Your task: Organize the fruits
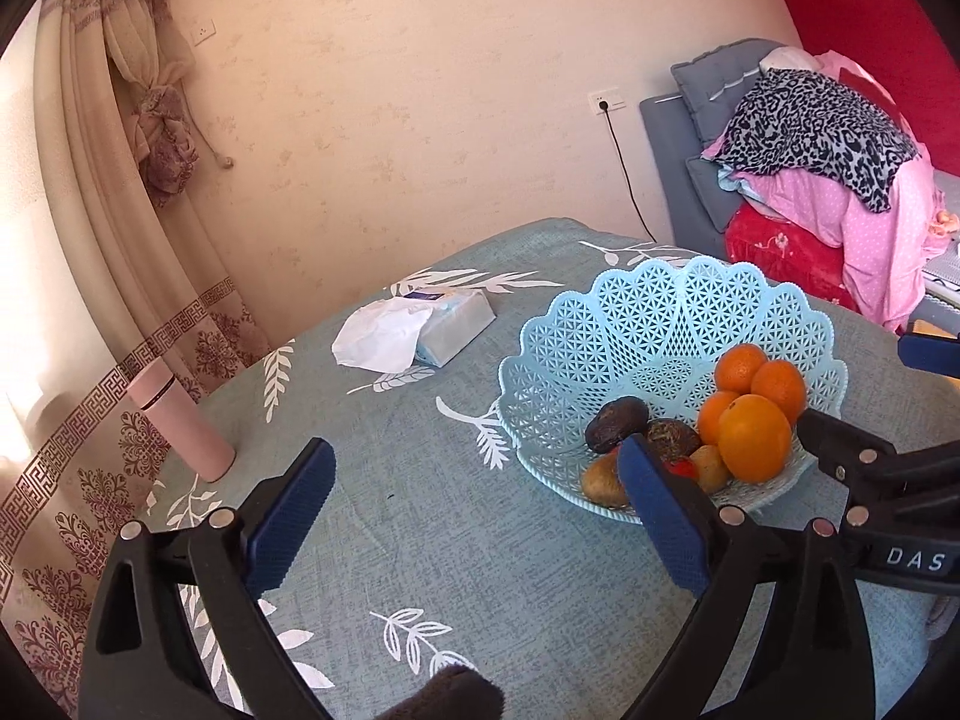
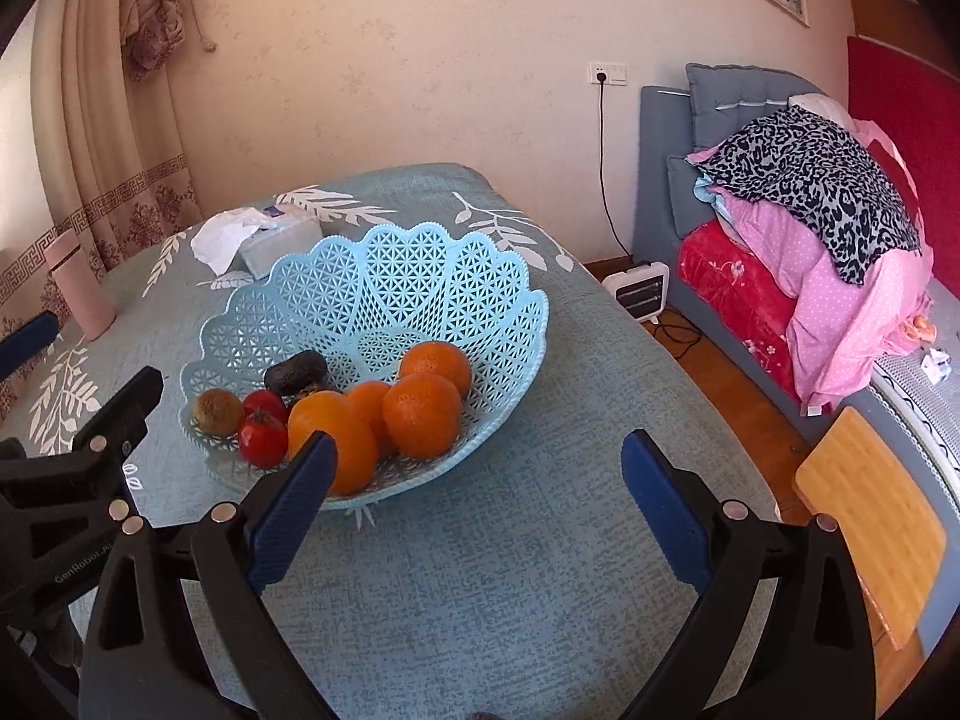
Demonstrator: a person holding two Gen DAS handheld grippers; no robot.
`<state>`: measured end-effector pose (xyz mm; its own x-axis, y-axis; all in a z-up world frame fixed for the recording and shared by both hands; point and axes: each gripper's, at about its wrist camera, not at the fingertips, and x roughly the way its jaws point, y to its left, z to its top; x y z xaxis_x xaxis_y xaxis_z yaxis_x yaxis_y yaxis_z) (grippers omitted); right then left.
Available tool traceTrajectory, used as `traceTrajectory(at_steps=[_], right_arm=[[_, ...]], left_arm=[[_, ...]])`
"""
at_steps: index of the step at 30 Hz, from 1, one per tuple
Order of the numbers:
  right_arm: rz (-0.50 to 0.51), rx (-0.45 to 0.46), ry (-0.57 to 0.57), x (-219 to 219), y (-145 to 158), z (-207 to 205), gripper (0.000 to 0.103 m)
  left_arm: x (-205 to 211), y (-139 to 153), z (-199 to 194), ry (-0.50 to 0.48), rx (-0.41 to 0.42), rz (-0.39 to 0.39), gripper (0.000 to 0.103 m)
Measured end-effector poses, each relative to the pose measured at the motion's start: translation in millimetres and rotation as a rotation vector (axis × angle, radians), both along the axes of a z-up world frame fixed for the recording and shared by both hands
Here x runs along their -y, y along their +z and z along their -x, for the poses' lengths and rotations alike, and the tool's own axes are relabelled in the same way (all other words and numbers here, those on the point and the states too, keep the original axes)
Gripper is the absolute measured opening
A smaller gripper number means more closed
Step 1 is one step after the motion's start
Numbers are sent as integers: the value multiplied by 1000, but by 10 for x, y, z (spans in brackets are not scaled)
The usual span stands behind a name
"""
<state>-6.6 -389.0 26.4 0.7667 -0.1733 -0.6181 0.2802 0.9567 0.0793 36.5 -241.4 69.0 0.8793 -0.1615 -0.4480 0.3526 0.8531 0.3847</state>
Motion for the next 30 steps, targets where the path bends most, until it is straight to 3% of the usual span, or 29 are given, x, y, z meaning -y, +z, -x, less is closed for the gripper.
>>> traceTrajectory(at_steps=[7, 25, 30], right_arm=[[42, -6, 20, -130, -43, -28, 97], [38, -3, 18, -123, -47, -31, 98], [54, 1, 10, -119, -29, -2, 98]], left_arm=[[-41, -23, 2, 21, 21, -15, 94], [-54, -77, 17, 19, 23, -29, 94], [-160, -86, -2, 30, -37, 0, 94]])
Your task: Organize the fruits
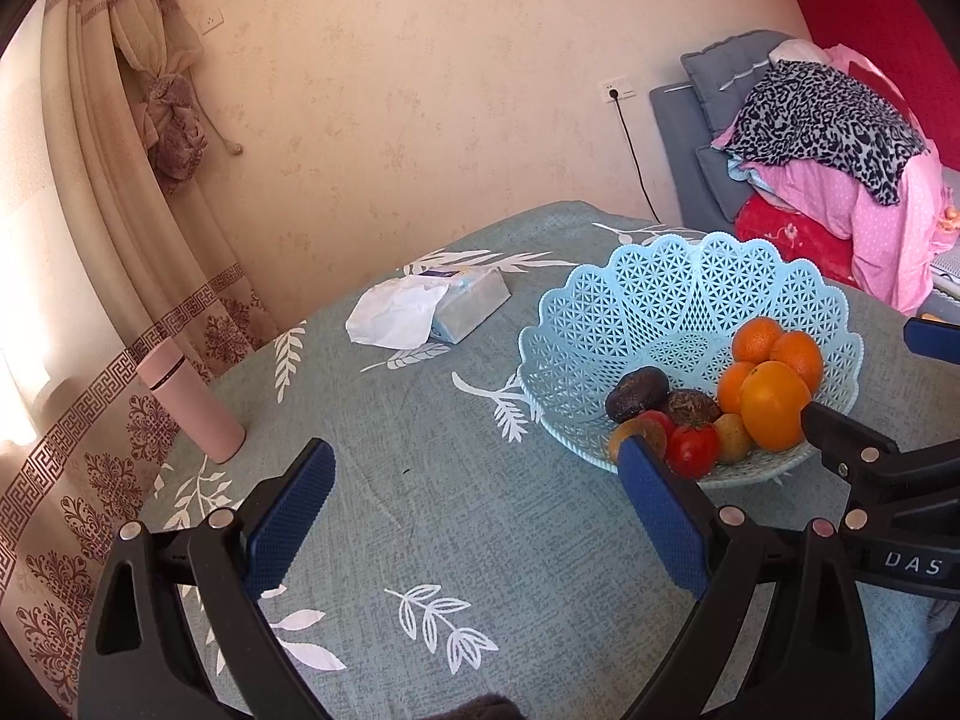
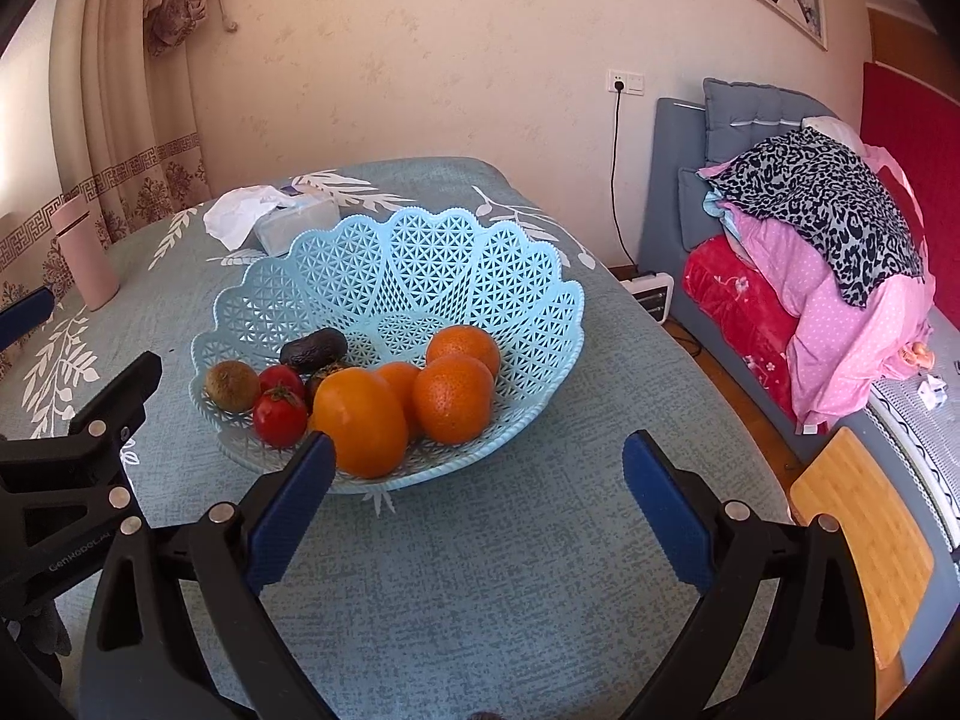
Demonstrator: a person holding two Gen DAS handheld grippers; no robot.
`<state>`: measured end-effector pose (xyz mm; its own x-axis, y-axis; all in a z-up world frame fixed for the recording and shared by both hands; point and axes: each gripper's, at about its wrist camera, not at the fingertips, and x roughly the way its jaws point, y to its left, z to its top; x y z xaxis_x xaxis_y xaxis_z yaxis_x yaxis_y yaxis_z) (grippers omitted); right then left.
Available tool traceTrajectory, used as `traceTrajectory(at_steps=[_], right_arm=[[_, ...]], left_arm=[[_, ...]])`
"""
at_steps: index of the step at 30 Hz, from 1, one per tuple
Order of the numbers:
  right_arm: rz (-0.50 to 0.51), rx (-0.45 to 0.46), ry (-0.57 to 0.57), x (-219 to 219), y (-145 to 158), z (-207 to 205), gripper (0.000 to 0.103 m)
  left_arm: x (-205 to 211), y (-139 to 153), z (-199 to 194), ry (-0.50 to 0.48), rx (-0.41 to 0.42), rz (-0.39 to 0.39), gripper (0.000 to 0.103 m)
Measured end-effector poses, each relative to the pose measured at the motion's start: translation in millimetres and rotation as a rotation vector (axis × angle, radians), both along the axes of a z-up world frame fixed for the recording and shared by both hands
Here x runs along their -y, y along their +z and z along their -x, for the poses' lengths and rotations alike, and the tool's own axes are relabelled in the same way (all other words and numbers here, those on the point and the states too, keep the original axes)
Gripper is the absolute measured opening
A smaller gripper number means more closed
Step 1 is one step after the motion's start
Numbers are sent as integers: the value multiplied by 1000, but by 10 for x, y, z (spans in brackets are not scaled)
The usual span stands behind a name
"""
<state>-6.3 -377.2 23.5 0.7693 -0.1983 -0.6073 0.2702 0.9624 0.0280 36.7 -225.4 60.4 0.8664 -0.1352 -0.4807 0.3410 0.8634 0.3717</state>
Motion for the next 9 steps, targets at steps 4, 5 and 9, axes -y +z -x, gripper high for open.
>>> traceTrajectory(at_steps=[4, 5, 9], right_arm=[[17, 10, -4, -45, 49, 70, 98], [25, 19, -3, -77, 71, 100, 98], [60, 64, 24, -303, 175, 247, 100]], left_arm=[[-261, -15, -39, 42, -105, 60, 94], [-345, -32, -43, 58, -126, 71, 94], [-785, -153, -18, 149, -181, 97, 94]])
